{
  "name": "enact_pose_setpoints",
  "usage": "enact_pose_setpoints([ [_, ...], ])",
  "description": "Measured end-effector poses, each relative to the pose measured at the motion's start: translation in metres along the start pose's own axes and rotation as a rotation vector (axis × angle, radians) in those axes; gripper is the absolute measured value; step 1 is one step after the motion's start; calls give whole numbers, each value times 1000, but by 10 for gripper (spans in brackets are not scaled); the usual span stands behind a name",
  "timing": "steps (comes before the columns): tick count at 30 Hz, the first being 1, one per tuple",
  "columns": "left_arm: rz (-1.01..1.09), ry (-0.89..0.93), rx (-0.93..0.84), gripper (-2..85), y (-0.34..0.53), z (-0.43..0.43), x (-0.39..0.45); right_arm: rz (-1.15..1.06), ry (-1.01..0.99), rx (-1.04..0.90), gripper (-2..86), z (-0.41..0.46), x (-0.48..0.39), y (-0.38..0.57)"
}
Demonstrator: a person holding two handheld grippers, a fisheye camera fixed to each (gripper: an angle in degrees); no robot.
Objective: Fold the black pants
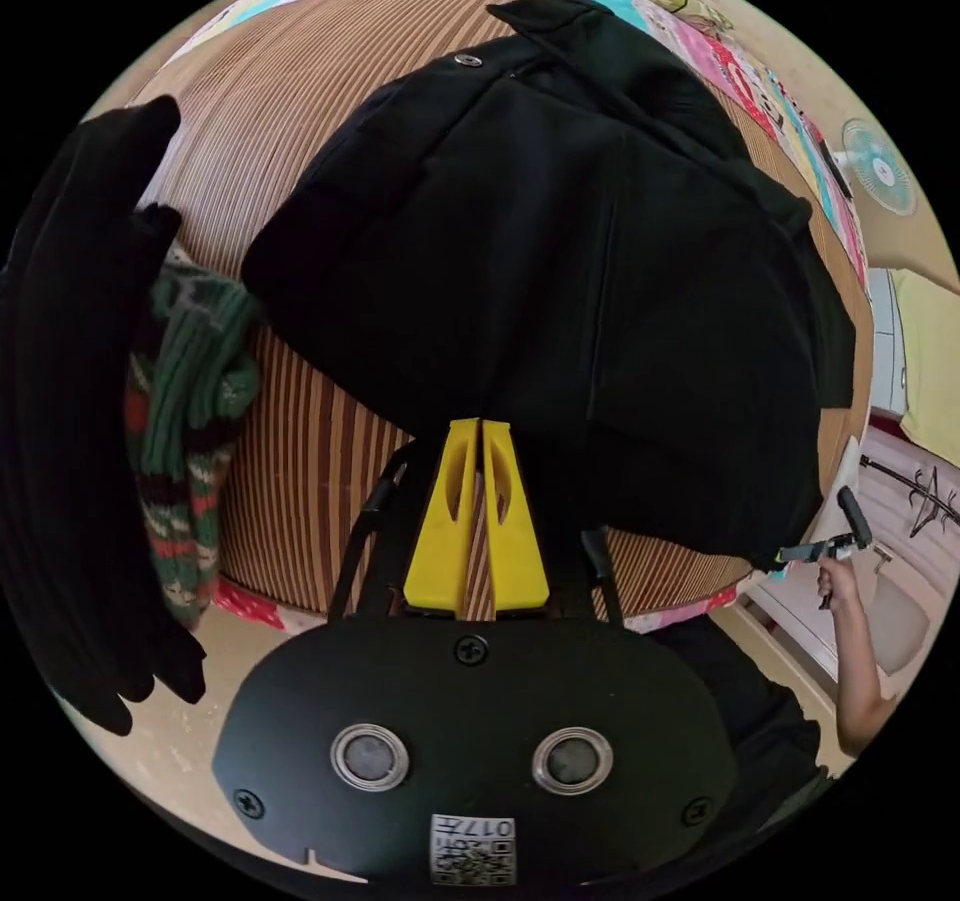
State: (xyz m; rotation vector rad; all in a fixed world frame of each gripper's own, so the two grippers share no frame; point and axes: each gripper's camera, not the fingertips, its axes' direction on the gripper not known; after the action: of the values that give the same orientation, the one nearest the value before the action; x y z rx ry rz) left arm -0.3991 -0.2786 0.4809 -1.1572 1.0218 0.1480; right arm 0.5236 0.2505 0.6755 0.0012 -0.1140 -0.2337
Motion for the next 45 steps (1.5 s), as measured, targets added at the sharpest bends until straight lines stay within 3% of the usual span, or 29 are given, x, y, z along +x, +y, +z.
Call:
enact_pose_setpoints([
  [3,0,-55,-155,-9,10,12,-4,-142,-90,326,25,-68,-13,28],
  [5,-40,-39,-150,-9,21,9,-11,-187,-184,539,56,-139,-24,27],
  [7,-83,20,-139,-9,31,8,-20,-218,-214,633,94,-193,-39,7],
  [11,-112,150,-141,-10,63,13,-23,-217,-65,586,140,-284,-90,-88],
  [15,-37,207,-215,-9,97,28,6,-109,42,548,172,-317,-101,-152],
  [18,12,266,-231,-9,114,32,27,-5,80,536,157,-312,-99,-165],
  [21,75,286,-226,-10,114,28,41,-91,196,535,73,-305,-114,-151],
  [25,153,313,-163,-9,104,9,43,-311,167,638,26,-339,-120,-88],
  [31,136,319,-66,-9,108,-21,5,-714,-235,1312,16,-388,-34,180],
  [33,86,330,-74,-9,113,-17,-13,-648,-229,1388,13,-369,5,226],
  [36,37,366,-84,-9,120,-12,-27,-184,-150,1446,9,-308,97,240],
  [37,36,373,-83,-9,121,-12,-28,44,-203,1386,8,-274,152,230],
  [38,37,378,-82,-9,123,-11,-28,222,-377,1252,7,-235,210,215],
  [40,51,381,-70,-9,124,-13,-25,292,-714,1167,7,-169,274,207],
  [41,62,386,-51,-9,123,-16,-23,280,-886,1223,8,-131,296,214],
  [43,81,403,-7,-8,117,-26,-20,391,-934,1195,11,-94,306,222],
  [45,119,408,68,-7,99,-45,-13,333,-876,1173,16,-86,294,224],
])
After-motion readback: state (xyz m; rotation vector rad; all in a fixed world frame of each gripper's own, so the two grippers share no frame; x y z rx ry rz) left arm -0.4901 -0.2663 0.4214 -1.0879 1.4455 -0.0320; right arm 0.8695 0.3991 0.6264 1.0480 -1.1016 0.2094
